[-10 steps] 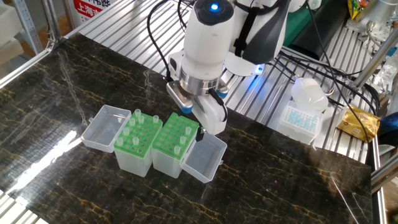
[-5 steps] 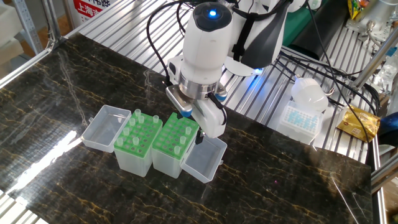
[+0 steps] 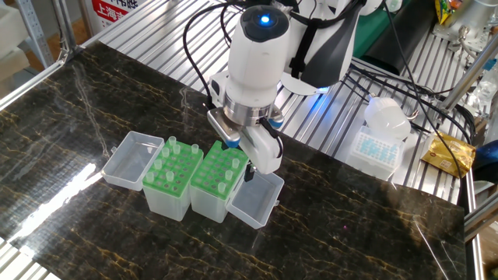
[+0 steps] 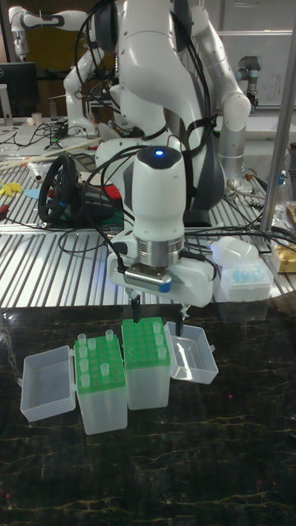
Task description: Transfer all large pipette tips from one holder to another
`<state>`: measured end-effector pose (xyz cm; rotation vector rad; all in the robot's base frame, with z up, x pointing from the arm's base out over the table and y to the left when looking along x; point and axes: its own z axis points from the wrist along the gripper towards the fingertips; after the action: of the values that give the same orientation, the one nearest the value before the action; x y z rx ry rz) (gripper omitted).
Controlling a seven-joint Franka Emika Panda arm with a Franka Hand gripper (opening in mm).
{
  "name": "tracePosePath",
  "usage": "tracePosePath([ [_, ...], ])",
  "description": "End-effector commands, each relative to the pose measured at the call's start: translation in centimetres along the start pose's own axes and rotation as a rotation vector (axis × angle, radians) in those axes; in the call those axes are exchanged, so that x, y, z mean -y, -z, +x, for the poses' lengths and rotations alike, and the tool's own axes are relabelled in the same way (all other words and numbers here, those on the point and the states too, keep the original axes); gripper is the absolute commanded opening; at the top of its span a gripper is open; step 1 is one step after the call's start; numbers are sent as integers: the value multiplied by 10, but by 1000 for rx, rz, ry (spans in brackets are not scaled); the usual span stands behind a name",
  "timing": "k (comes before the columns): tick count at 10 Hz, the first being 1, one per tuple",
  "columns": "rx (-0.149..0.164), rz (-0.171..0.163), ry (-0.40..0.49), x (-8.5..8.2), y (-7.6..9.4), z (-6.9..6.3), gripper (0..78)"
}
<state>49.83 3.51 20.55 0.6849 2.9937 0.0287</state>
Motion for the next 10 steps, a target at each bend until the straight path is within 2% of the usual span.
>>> tracePosePath([
  [1,2,-3,3,0,-1,0,774],
  [10,2,0,-5,1,-4,5,774],
])
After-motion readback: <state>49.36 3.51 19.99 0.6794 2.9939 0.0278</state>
